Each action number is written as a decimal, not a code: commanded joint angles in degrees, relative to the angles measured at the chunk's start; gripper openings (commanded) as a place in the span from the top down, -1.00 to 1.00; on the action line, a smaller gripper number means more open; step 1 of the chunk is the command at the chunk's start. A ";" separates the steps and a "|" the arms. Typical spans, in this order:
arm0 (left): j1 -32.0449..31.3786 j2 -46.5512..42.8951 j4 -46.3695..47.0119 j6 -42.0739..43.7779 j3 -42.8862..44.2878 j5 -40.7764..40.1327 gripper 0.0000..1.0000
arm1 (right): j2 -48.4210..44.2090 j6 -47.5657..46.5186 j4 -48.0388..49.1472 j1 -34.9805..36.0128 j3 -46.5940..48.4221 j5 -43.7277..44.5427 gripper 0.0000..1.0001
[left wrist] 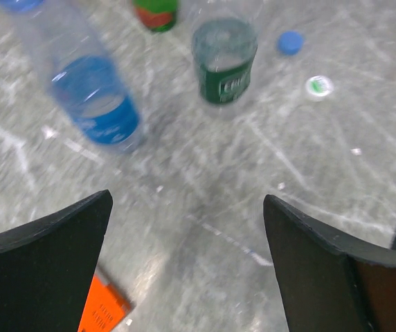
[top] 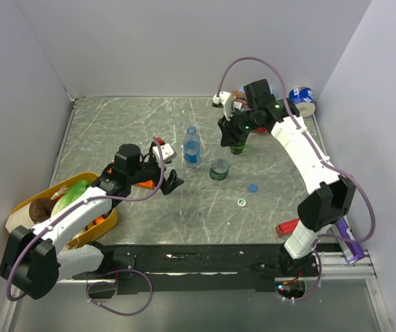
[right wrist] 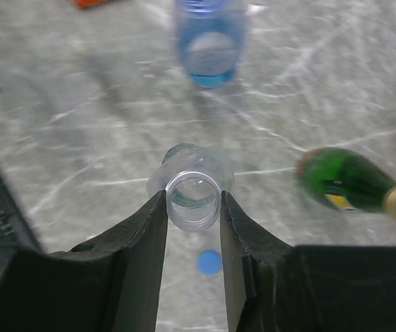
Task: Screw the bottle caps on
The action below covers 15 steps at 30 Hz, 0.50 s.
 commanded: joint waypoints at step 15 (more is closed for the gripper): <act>-8.58 2.55 12.28 -3.22 1.77 9.72 -0.92 | -13.18 0.76 -8.58 7.16 9.34 -17.90 0.68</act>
